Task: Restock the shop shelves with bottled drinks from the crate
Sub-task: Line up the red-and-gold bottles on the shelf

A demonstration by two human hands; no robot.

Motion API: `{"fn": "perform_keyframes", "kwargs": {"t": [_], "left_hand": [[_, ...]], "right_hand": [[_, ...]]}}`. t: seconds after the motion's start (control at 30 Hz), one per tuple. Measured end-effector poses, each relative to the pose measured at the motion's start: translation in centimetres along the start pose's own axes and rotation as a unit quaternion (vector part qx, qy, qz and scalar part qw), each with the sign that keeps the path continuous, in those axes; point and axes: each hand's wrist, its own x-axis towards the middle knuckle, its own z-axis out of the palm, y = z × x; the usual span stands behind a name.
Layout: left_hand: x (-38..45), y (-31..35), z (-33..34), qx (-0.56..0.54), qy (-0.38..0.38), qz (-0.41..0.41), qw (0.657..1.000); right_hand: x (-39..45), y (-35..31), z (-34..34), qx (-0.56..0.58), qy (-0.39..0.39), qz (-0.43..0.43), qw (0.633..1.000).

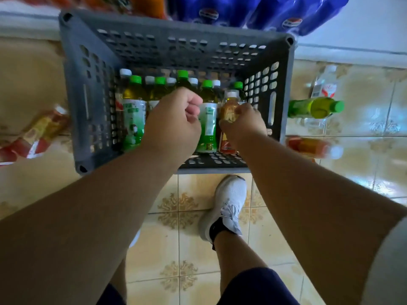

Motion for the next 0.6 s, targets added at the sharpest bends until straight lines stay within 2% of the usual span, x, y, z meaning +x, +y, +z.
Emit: {"fn": "perform_keyframes", "kwargs": {"t": [0.13,0.33,0.4,0.5,0.6], "left_hand": [[1.9,-1.2,2.5,-0.016,-0.018,-0.02,1.0],[3.1,-2.5,4.1,-0.019,-0.029,-0.027,0.999],[3.3,-2.5,4.2,-0.011,-0.03,-0.021,0.999],[3.8,-2.0,3.6,-0.01,-0.029,-0.018,0.999],[3.7,-0.4,2.8,-0.014,-0.038,-0.054,0.998]], "right_hand": [[4.6,0.7,2.2,-0.079,-0.05,0.037,0.995],[7.7,4.0,4.5,0.017,-0.097,0.142,0.985],[8.0,4.6,4.6,0.035,-0.087,0.135,0.986],[7.7,4.6,3.9,0.058,-0.031,0.123,0.99],[5.5,3.3,1.9,0.103,-0.031,0.141,0.984]]}}
